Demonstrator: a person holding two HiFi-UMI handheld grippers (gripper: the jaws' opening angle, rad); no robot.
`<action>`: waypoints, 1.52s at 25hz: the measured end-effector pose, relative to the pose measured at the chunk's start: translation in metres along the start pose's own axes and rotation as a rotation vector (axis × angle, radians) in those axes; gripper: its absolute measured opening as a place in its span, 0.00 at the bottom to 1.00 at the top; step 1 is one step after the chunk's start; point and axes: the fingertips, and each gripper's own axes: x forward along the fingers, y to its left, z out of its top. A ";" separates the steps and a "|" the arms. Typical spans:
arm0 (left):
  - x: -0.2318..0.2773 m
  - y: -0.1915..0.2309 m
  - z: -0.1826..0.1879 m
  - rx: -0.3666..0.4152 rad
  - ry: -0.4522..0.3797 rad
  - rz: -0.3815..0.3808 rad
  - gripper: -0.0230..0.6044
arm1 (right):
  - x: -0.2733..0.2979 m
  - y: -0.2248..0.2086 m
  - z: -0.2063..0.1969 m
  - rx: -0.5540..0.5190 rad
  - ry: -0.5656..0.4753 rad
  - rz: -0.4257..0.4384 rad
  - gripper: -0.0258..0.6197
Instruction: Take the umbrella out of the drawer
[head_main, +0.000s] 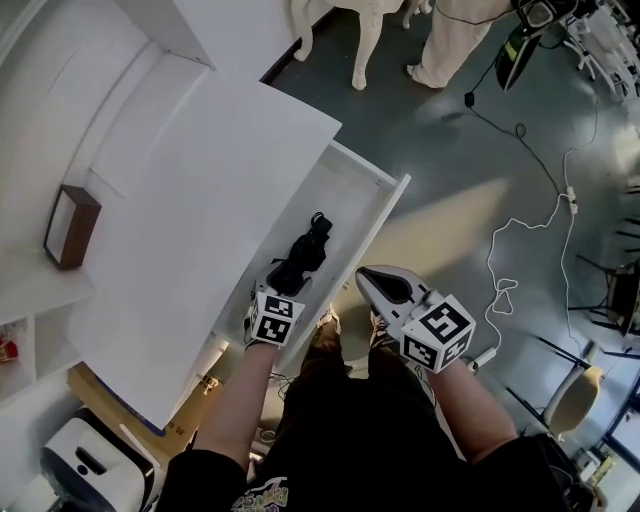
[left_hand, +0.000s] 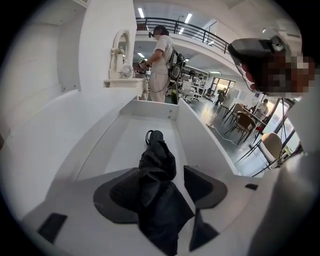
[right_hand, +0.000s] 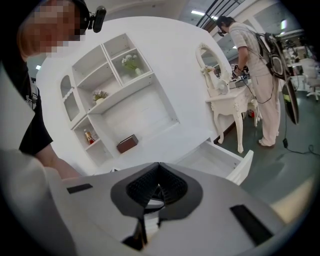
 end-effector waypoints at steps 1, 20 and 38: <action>0.003 0.001 -0.002 0.012 0.010 0.005 0.46 | 0.001 0.000 -0.001 0.003 0.001 0.000 0.04; 0.045 0.016 -0.018 0.175 0.173 0.039 0.46 | 0.006 -0.017 -0.023 0.060 0.027 -0.021 0.04; 0.067 0.018 -0.028 0.208 0.294 0.029 0.48 | 0.000 -0.025 -0.035 0.089 0.032 -0.024 0.04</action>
